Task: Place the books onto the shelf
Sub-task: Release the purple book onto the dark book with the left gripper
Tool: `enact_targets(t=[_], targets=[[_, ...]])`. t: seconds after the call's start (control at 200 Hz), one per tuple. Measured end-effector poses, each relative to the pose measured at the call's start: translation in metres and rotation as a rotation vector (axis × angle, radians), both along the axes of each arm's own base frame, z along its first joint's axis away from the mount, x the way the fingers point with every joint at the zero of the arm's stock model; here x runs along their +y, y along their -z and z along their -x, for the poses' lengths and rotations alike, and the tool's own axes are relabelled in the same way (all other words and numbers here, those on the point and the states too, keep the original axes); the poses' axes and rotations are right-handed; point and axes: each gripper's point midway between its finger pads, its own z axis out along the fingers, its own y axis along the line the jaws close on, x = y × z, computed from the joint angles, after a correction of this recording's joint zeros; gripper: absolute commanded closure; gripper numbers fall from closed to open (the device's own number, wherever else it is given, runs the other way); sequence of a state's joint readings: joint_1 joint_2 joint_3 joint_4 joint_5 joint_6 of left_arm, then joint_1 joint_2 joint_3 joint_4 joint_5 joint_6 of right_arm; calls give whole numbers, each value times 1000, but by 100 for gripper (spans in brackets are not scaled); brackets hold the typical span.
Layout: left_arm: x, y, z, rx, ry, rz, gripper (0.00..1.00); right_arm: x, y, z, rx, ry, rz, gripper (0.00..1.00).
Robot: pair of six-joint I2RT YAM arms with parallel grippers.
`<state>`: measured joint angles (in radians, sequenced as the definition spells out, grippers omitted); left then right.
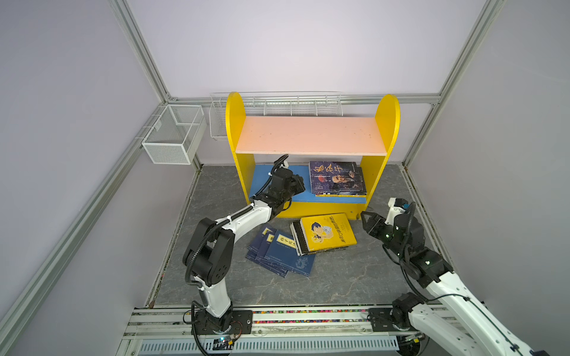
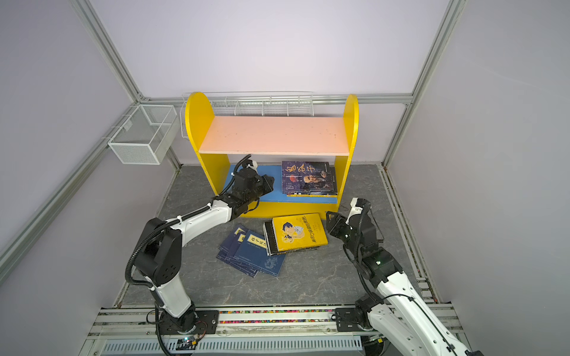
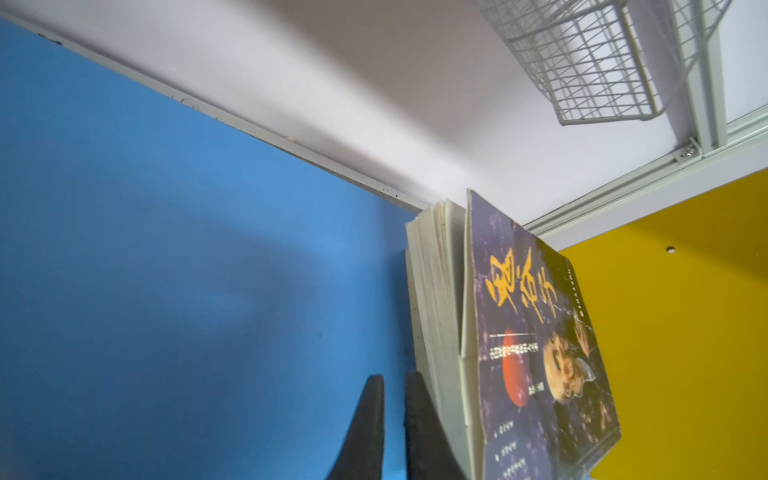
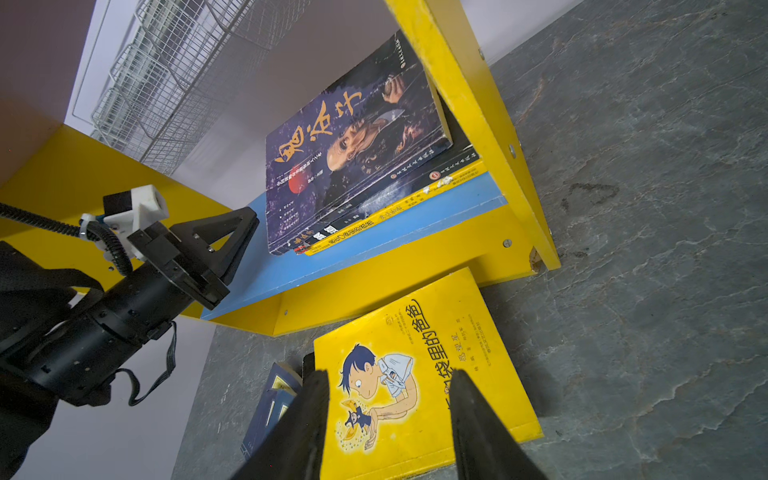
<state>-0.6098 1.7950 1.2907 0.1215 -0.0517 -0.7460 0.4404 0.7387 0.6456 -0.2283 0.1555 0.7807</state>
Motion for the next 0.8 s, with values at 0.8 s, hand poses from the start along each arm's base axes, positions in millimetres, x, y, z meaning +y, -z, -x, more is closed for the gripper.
enact_targets(t=[0.8], targets=[[-57,32,-18,22,-5,-105,100,-4,-1,7,-8,-7,20,50]])
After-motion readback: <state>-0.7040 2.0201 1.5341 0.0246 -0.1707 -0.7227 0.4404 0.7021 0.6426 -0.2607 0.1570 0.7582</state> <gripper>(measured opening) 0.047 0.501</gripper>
